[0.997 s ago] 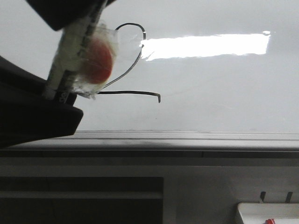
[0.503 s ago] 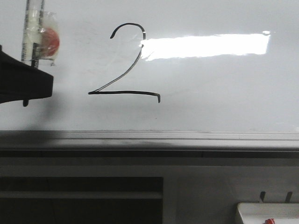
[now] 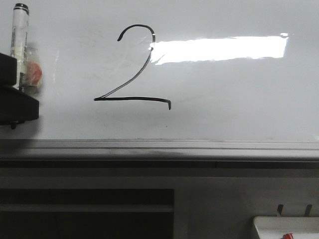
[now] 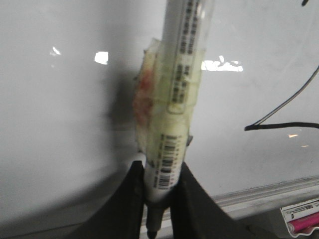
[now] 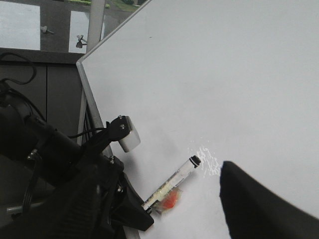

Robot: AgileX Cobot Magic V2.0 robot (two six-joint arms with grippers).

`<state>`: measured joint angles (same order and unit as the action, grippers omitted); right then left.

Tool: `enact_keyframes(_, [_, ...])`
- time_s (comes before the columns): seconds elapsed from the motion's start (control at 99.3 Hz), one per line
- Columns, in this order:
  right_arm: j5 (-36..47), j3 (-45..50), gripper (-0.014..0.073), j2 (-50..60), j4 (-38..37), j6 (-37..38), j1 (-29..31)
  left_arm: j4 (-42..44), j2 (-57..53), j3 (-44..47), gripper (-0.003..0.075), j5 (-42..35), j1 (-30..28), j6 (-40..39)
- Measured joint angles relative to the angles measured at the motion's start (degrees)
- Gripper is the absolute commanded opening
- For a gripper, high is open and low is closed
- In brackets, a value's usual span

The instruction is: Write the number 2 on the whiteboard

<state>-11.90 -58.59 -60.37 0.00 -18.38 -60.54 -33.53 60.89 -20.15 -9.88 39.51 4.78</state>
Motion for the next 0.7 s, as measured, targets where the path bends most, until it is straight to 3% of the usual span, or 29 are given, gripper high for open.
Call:
enact_keyframes(0.564, [-1.2, 0.0, 0.0421, 0.0, 1.3, 0.0, 0.0, 0.0, 2.7, -5.3, -0.0015, 6.5, -2.6, 0.0])
enact_keyframes(0.705, [-2.5, 0.0, 0.0417, 0.0, 1.3, 0.0, 0.0, 0.0, 2.7, -5.3, 0.0108, 7.6, -2.6, 0.0])
